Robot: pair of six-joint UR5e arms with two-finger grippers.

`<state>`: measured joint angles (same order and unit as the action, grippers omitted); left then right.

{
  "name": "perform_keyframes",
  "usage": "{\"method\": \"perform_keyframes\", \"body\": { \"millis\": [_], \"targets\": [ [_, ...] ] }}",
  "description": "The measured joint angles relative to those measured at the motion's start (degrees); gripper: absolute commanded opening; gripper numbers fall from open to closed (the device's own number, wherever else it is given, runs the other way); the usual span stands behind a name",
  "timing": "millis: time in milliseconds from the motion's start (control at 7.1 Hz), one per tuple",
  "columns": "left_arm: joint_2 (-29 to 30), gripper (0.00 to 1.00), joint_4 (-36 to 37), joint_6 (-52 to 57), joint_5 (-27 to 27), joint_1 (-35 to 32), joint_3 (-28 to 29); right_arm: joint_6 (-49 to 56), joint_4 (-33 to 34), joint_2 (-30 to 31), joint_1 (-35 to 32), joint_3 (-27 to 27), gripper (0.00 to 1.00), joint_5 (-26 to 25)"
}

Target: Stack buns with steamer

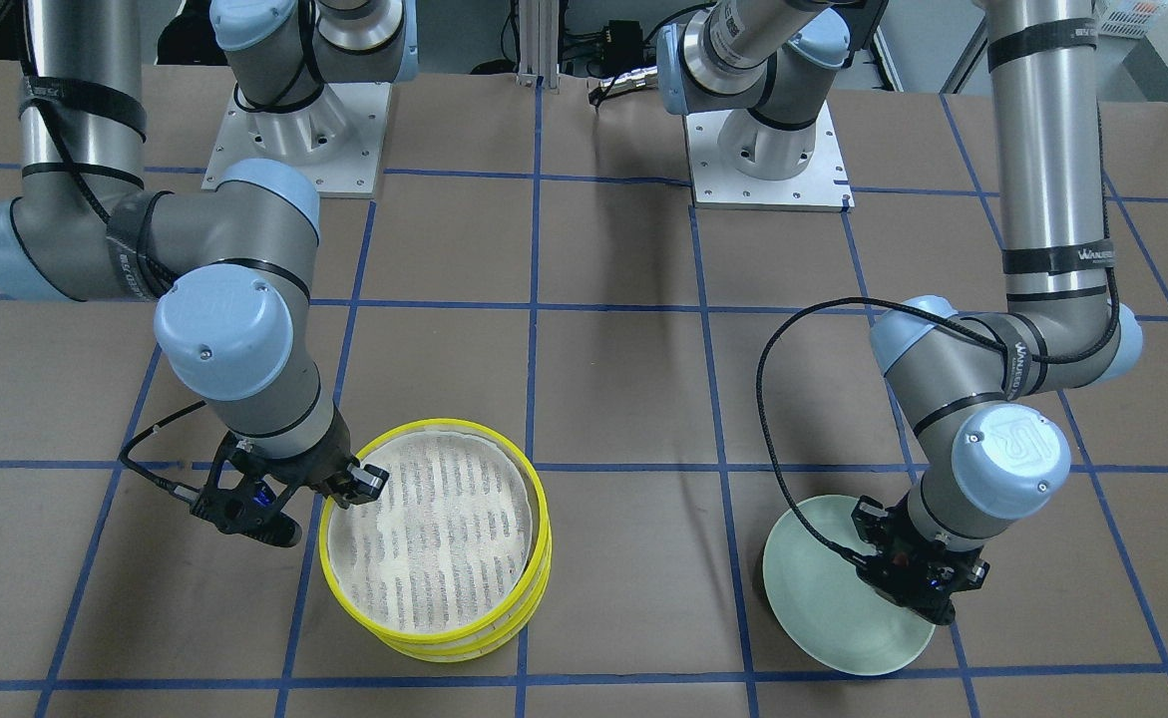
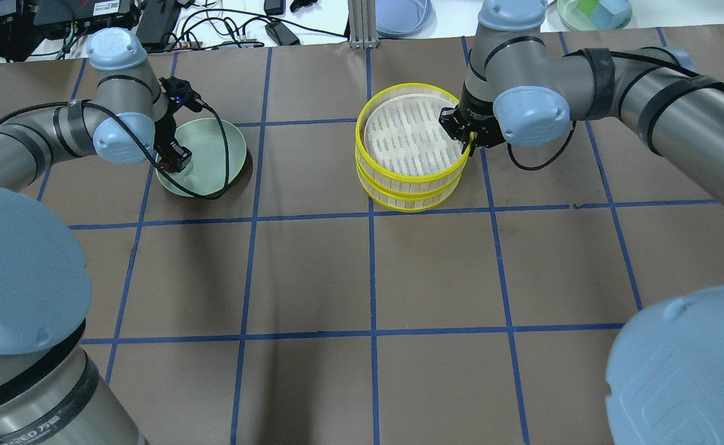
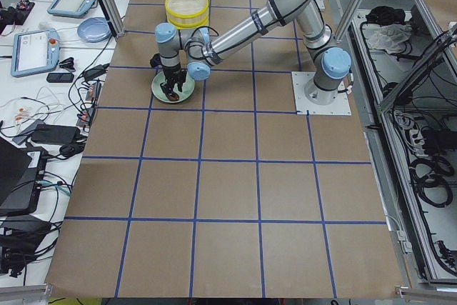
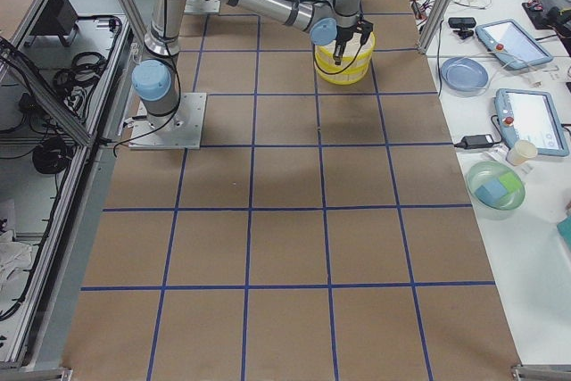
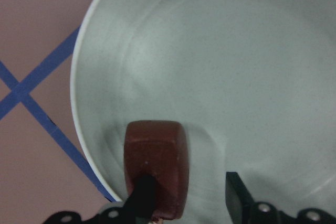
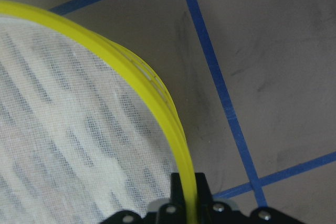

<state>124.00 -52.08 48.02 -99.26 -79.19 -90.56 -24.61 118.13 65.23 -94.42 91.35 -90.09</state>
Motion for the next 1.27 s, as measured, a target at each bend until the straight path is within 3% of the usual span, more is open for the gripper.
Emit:
{"method": "perform_keyframes", "body": {
  "millis": [705,987,1128,1268],
  "targets": [
    [-2.6,0.0,0.9,-2.7,3.0,-0.2,0.4,-0.2,0.9,-0.2,-0.1,0.0,0.0,0.0],
    [-5.1,0.0,1.7,-11.4,4.9,-1.9,0.9,-0.2,0.5,-0.3,-0.1,0.0,0.0,0.0],
    [-6.1,0.0,2.1,-17.7,6.2,-3.4,1.3,-0.3,0.3,-0.3,-0.1,0.1,0.12,0.0],
    [-7.0,0.0,2.3,-24.6,7.0,-5.0,1.7,-0.3,0.2,-0.3,-0.1,0.1,0.11,0.0]
  ]
}}
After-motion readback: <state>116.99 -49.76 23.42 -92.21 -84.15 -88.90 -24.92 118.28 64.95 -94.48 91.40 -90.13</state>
